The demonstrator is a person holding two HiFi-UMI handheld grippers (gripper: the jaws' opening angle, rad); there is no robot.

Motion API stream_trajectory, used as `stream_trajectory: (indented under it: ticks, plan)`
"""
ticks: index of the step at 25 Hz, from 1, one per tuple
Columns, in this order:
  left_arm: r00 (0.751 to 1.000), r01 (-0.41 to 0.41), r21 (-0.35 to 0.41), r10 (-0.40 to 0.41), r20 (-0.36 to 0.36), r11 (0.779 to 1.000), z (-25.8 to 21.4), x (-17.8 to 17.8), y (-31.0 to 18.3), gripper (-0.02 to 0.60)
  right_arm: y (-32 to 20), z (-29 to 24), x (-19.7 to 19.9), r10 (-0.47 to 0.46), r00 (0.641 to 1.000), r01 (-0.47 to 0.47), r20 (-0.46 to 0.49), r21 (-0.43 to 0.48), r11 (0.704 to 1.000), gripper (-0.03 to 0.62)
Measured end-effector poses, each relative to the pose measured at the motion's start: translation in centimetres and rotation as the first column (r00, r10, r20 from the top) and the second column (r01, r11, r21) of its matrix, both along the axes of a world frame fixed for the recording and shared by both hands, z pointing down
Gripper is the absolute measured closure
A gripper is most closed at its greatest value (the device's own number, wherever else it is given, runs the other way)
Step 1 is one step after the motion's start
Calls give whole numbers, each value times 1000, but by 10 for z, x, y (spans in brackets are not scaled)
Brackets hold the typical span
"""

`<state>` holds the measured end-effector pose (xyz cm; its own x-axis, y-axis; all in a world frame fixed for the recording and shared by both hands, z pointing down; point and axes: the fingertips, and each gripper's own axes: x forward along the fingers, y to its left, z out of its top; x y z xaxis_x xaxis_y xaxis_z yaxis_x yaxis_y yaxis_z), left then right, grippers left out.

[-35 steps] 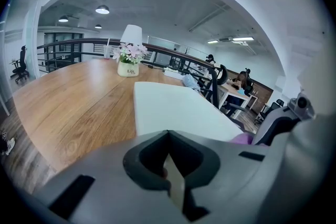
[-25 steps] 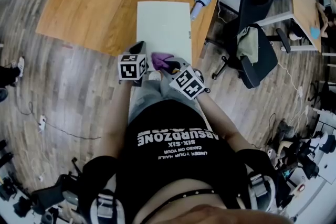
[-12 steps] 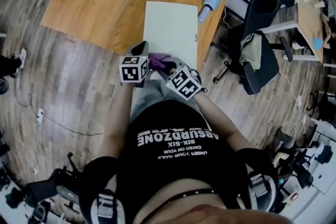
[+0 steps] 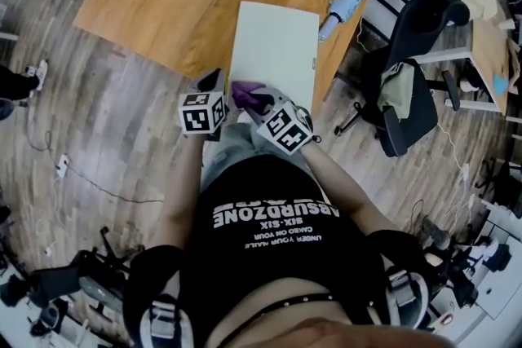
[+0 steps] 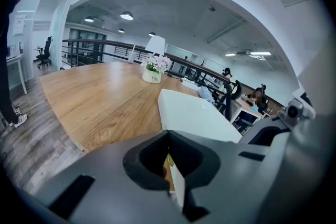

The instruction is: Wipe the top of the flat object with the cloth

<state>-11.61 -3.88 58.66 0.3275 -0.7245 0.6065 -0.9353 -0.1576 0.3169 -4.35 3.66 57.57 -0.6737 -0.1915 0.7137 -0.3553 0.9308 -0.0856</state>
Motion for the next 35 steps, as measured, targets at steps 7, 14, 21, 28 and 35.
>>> stream_trajectory:
  ticks: [7, 14, 21, 28, 35]
  plan:
    - [1000, -6, -6, 6, 11, 1000, -3, 1, 6, 566, -6, -3, -2, -17, 1000, 17, 9, 23, 1000, 496]
    - [1000, -18, -14, 19, 19, 1000, 0, 2, 6, 566, -20, -2, -5, -23, 1000, 23, 12, 37, 999, 496]
    - [999, -33, -24, 33, 17, 999, 3, 5, 5, 566, -40, -1, -7, -26, 1000, 26, 4, 57, 998, 496]
    - [999, -51, -27, 51, 15, 998, 1, 10, 2, 566, -57, -2, -8, -23, 1000, 22, 0, 76, 997, 496]
    - [998, -65, -35, 66, 19, 997, 3, 9, -4, 566, -84, -1, -11, -15, 1000, 15, -6, 93, 996, 496]
